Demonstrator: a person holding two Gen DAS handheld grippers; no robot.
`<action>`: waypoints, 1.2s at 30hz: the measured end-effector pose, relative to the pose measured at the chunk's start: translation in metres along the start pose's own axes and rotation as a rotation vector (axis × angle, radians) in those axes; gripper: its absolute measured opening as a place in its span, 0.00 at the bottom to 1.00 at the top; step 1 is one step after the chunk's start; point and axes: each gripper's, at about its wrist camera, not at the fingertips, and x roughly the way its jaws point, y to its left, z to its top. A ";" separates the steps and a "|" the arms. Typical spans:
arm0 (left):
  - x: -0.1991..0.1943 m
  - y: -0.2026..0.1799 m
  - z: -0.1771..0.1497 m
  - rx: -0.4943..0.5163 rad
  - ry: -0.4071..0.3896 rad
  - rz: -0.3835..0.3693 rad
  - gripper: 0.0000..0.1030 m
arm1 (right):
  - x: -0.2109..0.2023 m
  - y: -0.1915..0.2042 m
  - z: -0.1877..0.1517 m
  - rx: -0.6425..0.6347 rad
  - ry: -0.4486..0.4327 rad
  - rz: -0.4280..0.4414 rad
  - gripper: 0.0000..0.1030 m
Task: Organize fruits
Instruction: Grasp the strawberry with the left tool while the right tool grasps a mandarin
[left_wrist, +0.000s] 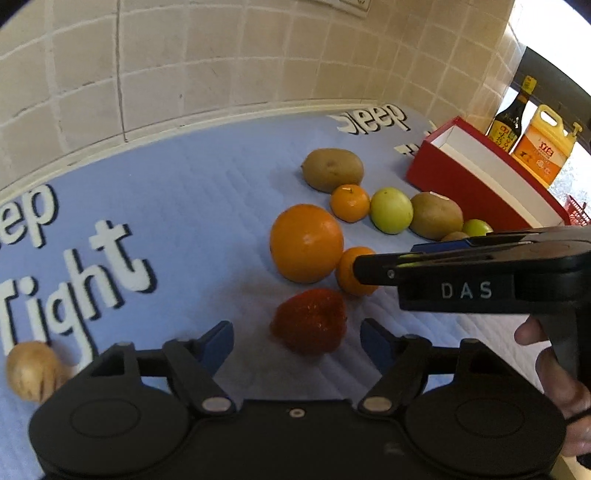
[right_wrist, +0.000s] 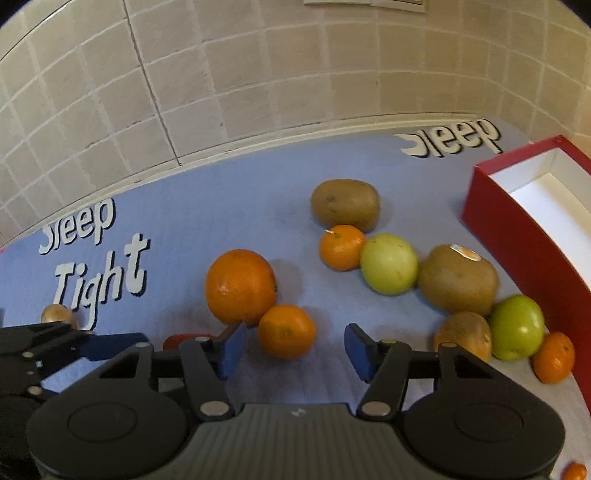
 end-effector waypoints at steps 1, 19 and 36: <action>0.003 -0.001 0.001 0.000 -0.001 0.001 0.84 | 0.003 0.001 0.001 -0.005 -0.001 -0.002 0.58; 0.009 -0.015 0.000 0.057 0.023 0.023 0.53 | 0.029 -0.006 0.001 0.064 0.046 0.059 0.40; -0.046 -0.104 0.076 0.210 -0.216 0.023 0.53 | -0.096 -0.103 0.023 0.182 -0.242 -0.022 0.40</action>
